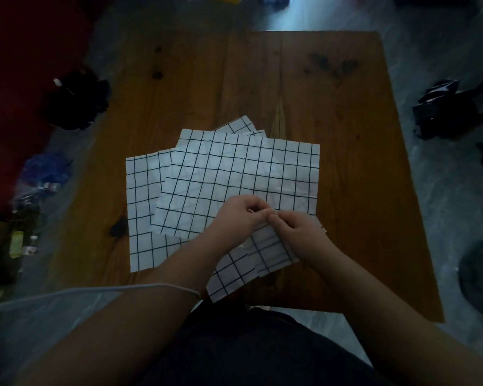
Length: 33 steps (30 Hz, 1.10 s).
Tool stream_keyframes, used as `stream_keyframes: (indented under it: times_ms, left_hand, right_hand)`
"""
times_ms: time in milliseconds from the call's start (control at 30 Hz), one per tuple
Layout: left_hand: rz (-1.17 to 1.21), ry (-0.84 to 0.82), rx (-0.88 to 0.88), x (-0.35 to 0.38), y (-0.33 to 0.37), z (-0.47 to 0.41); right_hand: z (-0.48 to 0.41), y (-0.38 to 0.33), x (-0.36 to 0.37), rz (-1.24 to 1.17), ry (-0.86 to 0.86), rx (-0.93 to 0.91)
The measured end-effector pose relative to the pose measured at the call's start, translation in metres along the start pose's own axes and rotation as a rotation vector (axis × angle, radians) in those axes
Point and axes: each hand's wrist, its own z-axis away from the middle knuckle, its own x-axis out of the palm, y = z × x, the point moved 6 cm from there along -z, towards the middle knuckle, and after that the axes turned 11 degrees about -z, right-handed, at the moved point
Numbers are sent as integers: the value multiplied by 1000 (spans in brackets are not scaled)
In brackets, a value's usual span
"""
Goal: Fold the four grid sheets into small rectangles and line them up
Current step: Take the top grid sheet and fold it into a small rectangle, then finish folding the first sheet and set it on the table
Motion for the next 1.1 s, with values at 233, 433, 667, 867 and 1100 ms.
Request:
stream_keyframes:
  times_ms: [233, 433, 667, 867, 1100]
  left_hand:
    - [177, 157, -96, -38, -10, -6]
    - [167, 235, -84, -60, -10, 4]
    - [144, 221, -66, -86, -14, 30]
    - [476, 243, -192, -122, -59, 67]
    - [804, 184, -244, -138, -133, 139]
  right_hand:
    - [10, 18, 6, -79, -20, 22]
    - [14, 5, 10, -73, -127, 0]
    - [-7, -51, 30, 28, -91, -178]
    - [-21, -84, 67, -104, -63, -178]
    - [-24, -114, 147, -190, -148, -174]
